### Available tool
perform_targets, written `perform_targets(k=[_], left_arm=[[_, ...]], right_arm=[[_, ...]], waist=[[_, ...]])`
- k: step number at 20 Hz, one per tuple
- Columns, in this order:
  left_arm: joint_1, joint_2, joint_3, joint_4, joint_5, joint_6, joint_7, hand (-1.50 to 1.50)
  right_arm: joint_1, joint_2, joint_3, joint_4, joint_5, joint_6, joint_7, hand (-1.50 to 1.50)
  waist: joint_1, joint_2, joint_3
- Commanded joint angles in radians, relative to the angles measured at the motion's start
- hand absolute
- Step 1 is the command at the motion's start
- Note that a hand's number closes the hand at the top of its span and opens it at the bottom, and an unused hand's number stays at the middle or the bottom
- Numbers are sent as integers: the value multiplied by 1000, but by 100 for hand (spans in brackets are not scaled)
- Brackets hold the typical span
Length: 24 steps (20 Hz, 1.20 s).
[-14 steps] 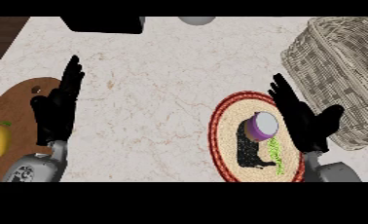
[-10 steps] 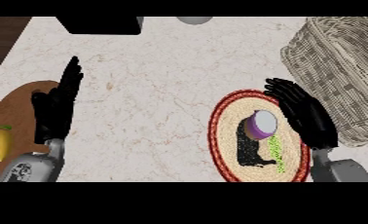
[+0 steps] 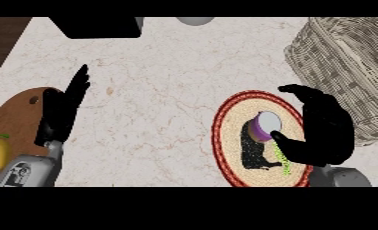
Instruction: Pick the can from the placemat and place it in the basket
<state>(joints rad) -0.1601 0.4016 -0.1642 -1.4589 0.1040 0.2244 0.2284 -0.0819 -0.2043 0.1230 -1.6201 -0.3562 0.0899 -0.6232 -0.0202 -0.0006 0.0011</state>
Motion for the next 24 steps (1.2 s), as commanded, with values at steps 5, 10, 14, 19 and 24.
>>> perform_targets(k=[5,10,14,19,24], left_arm=[[-17,-10,6,48,3,-20,-1,0],[-15,-5,10,63,-9,-20,-19,0],[-4,3,5,28,-9,-31,-1,0],[20,-22,11,50,-9,-46,-32,0],[-53,-60,40,144,-59,-66,-77,0]], right_arm=[[110,-192,-78,-77,338,-267,138,-150],[205,-492,-109,-148,459,-124,313,-150],[278,-652,-95,-236,437,71,399,-150],[379,-746,-204,-423,280,236,495,-150],[339,-634,-210,-449,319,270,606,-150]], waist=[[-21,-5,-7],[-27,-6,-8],[-8,-8,-4],[-5,-5,-3],[12,1,-2]])
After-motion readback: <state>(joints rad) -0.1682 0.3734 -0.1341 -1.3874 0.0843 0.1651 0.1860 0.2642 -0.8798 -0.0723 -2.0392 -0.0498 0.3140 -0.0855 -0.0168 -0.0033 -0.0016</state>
